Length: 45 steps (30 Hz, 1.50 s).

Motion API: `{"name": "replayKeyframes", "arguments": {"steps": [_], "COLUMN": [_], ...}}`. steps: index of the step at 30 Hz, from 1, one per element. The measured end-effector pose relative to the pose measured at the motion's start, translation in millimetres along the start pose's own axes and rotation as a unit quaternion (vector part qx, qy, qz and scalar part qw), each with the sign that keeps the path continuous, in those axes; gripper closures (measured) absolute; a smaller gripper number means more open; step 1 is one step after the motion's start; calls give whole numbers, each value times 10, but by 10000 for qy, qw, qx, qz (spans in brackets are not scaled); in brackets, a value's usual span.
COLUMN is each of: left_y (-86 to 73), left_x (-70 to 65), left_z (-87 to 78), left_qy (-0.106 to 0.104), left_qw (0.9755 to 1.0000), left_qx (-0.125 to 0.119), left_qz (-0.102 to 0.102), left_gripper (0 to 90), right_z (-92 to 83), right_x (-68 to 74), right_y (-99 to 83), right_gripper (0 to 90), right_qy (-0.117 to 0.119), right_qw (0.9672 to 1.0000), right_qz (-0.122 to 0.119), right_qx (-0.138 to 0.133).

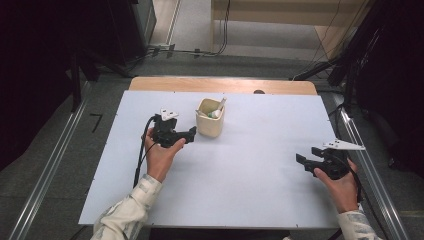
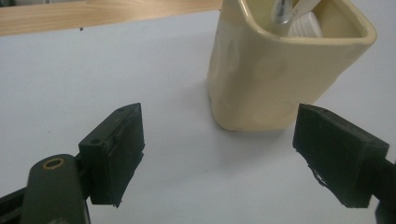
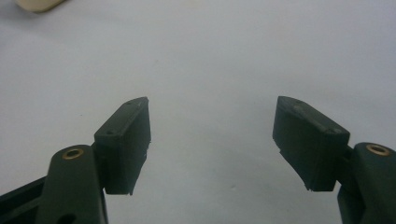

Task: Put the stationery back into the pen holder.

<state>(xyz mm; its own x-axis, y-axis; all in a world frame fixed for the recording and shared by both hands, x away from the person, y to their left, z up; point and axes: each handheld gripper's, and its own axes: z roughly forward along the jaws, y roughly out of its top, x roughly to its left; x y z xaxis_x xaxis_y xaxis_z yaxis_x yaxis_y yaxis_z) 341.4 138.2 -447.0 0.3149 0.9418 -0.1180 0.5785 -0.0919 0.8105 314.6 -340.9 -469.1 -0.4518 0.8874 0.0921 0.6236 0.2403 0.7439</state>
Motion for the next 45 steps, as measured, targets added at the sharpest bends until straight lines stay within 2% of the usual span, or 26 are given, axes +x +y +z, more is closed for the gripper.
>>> {"name": "replayKeyframes", "arguments": {"steps": [33,45], "left_y": [-337,-479], "left_x": [144,257], "left_z": [-219,-342], "left_qy": [156,175], "left_qw": [9998,9996], "left_qx": [141,189], "left_qz": [10,-125], "left_gripper": [166,166], "right_z": [-72,-117], "right_x": [-19,-13], "right_y": [-24,-31], "right_gripper": [266,266], "right_qy": [-39,-44], "right_qw": [10000,9999], "right_qz": [18,45], "right_qx": [-64,-125]}}
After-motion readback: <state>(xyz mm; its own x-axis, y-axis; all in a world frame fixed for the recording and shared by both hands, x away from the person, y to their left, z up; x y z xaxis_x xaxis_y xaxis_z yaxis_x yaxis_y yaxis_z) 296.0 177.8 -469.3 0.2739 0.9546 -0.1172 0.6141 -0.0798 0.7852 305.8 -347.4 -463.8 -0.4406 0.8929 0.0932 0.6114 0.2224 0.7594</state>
